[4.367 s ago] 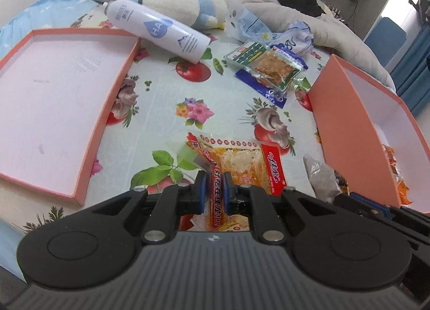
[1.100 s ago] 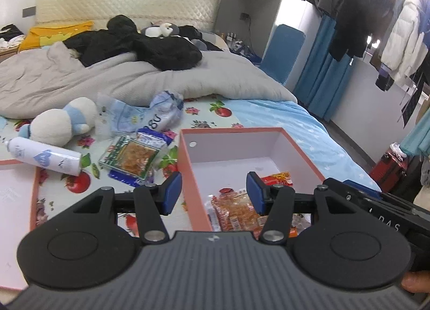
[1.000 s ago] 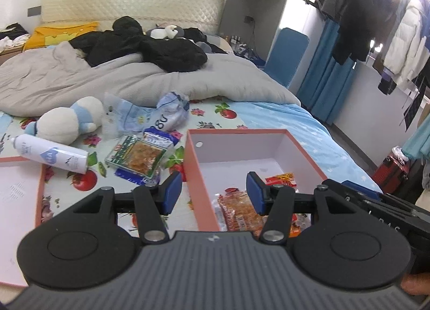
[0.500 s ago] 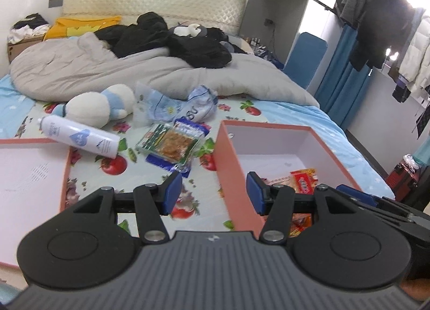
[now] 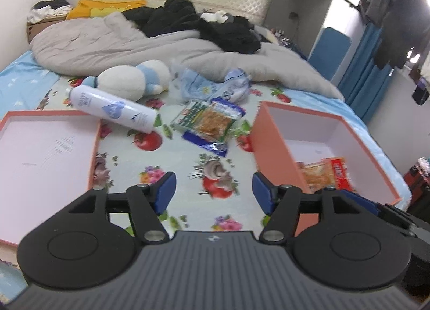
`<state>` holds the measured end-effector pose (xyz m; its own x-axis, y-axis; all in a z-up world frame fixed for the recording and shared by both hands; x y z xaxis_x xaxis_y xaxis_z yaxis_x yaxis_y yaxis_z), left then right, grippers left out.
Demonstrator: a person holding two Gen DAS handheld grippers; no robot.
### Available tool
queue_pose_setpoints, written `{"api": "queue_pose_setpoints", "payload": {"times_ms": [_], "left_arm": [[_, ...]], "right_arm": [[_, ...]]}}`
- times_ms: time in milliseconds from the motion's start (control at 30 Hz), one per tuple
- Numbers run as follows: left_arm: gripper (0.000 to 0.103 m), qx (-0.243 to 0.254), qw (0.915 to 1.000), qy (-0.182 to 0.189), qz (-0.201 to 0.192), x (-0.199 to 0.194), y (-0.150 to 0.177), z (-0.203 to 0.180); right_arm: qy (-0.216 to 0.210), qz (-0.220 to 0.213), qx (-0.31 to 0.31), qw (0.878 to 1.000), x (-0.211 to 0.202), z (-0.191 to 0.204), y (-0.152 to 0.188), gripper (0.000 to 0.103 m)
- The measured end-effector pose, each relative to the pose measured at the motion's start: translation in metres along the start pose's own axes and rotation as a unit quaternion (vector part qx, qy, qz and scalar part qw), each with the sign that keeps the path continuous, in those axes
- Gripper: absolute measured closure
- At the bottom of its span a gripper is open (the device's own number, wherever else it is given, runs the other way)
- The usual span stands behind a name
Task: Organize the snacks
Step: 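Withdraw both open tools from the box back to the snack pile, then grasp the green-labelled snack bag with the left tool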
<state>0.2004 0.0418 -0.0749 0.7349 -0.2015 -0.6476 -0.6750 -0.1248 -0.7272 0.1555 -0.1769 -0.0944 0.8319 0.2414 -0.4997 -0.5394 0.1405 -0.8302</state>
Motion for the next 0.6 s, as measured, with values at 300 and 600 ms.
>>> {"api": "queue_pose_setpoints", "payload": {"times_ms": [300, 600], "left_arm": [[0.033, 0.001, 0.9995, -0.006, 0.03, 0.057, -0.033, 0.036], [0.033, 0.013, 0.997, 0.013, 0.075, 0.153, -0.094, 0.045]], "right_arm": [[-0.01, 0.002, 0.001, 1.0, 0.055, 0.039, 0.011, 0.053], [0.059, 0.01, 0.035, 0.998, 0.14, 0.037, 0.004, 0.053]]}}
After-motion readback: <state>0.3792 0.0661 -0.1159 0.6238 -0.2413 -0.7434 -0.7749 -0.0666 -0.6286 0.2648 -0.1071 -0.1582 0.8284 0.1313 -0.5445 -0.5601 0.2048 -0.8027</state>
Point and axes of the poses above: each gripper's, at about its wrist camera, not at the fingertips, and x roughly the way its jaws point, z to its left, y to its underside, the point moved 1 cm from there along x, roughly the way its jaws point, and after that the axes turned 1 degree about y, right-handed, at the moved point
